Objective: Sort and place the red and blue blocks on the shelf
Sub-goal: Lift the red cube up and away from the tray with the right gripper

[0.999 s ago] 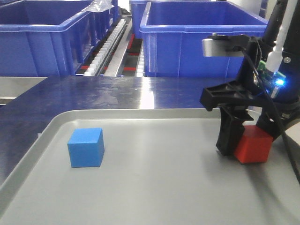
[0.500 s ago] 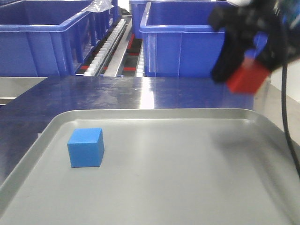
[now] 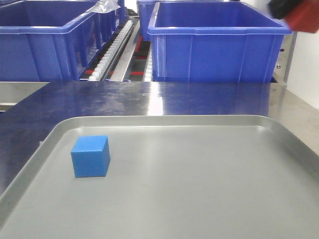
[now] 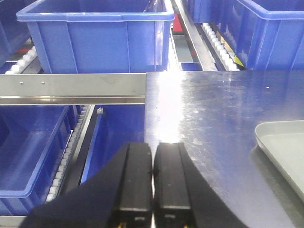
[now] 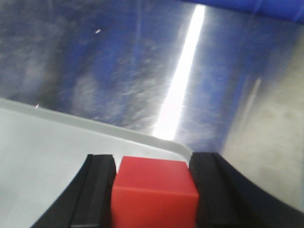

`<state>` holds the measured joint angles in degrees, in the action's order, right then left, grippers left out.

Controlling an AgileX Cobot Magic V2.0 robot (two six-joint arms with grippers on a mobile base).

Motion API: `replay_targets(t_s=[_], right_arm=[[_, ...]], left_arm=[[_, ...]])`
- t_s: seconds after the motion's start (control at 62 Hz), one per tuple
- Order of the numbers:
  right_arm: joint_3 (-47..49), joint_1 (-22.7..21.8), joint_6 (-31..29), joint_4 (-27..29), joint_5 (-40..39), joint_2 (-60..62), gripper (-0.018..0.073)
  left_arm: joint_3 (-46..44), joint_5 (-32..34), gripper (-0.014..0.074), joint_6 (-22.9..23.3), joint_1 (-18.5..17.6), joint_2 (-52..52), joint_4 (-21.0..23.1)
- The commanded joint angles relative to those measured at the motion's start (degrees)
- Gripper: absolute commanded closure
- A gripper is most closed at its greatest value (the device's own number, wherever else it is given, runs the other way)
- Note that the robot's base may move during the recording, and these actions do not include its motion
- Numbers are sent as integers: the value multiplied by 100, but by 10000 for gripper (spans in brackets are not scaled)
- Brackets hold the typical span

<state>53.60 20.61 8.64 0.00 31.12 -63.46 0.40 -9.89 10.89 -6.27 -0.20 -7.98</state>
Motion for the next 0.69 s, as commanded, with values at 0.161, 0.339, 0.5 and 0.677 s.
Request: replay_targets(t_s=[0.161, 0.339, 0.5, 0.677], right_arm=[[-225, -678, -53, -179, -562, 843, 505], [-603, -1164, -53, -179, -701, 1425, 505], [-1052, -1604, -53, -179, -814, 2001, 505], [-1556, -1839, -53, -179, -1003, 2582, 505]], left_arm=[[258, 488, 463, 19, 0, -122, 2], [258, 488, 463, 19, 0, -122, 2], [258, 488, 463, 19, 0, -122, 2], [258, 488, 463, 19, 0, -122, 2]])
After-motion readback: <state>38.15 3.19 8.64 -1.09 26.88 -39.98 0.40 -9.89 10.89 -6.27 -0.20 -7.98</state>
